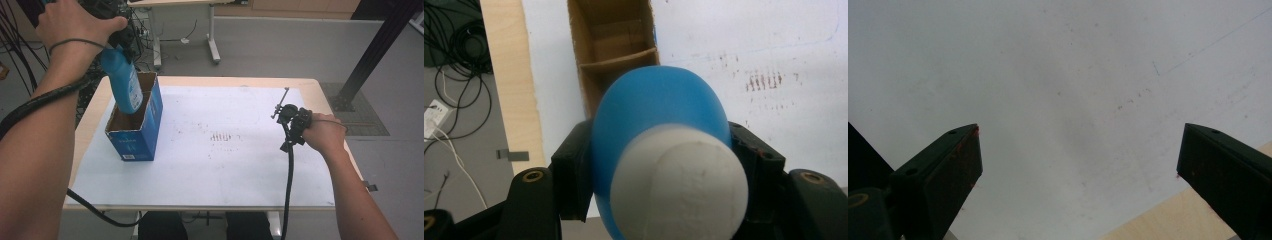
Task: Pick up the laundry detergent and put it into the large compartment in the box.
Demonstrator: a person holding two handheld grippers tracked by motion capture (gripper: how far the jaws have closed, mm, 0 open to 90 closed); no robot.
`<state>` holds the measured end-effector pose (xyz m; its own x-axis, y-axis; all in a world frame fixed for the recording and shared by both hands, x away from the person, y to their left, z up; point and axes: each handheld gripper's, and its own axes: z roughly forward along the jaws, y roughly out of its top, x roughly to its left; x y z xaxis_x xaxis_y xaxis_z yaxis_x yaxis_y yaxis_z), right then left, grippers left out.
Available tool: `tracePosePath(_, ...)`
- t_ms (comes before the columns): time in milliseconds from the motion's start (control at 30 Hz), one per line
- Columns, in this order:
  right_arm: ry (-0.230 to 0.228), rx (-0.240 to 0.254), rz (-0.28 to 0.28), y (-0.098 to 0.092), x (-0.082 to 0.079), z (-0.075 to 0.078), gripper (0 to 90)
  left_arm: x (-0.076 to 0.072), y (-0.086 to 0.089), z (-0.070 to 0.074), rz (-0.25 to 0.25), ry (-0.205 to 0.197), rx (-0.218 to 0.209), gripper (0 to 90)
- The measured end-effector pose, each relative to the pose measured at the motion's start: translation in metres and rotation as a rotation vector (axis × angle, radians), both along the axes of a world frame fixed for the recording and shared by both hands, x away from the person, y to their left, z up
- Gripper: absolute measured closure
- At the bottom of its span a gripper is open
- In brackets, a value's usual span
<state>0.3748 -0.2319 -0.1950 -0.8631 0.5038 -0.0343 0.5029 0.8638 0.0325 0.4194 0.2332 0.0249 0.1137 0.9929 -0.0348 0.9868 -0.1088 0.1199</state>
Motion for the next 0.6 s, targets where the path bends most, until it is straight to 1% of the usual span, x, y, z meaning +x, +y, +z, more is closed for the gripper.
tracePosePath(67,-0.003,0.0,-0.001,-0.001,-0.001,0.001,3.9,0.001,0.001,-0.005,0.005,0.003,0.005,37.8)
tracePosePath(100,-0.003,0.0,-0.001,-0.001,-0.001,0.001,3.9,0.001,0.001,-0.005,0.005,0.003,0.005,37.8)
tracePosePath(133,-0.002,0.001,-0.002,-0.001,0.0,0.001,4.0,0.001,0.004,-0.009,0.012,-0.002,0.001,37.8)
tracePosePath(167,-0.003,0.005,-0.009,-0.001,-0.001,0.001,3.9,0.002,0.006,-0.012,0.014,0.001,-0.001,37.8)
tracePosePath(367,-0.001,0.004,-0.009,-0.003,-0.001,-0.001,3.9,0.006,0.014,-0.028,0.02,0.021,-0.012,37.8)
tracePosePath(400,-0.001,0.004,-0.009,-0.003,-0.001,-0.001,3.9,0.006,0.014,-0.028,0.02,0.021,-0.012,37.8)
tracePosePath(433,0.001,0.005,-0.008,-0.003,-0.001,-0.001,4.1,0.007,0.016,-0.034,0.022,0.024,-0.013,37.8)
tracePosePath(600,0.0,0.006,-0.008,-0.003,-0.002,-0.001,3.8,0.009,0.013,-0.049,0.017,0.031,0.0,37.7)
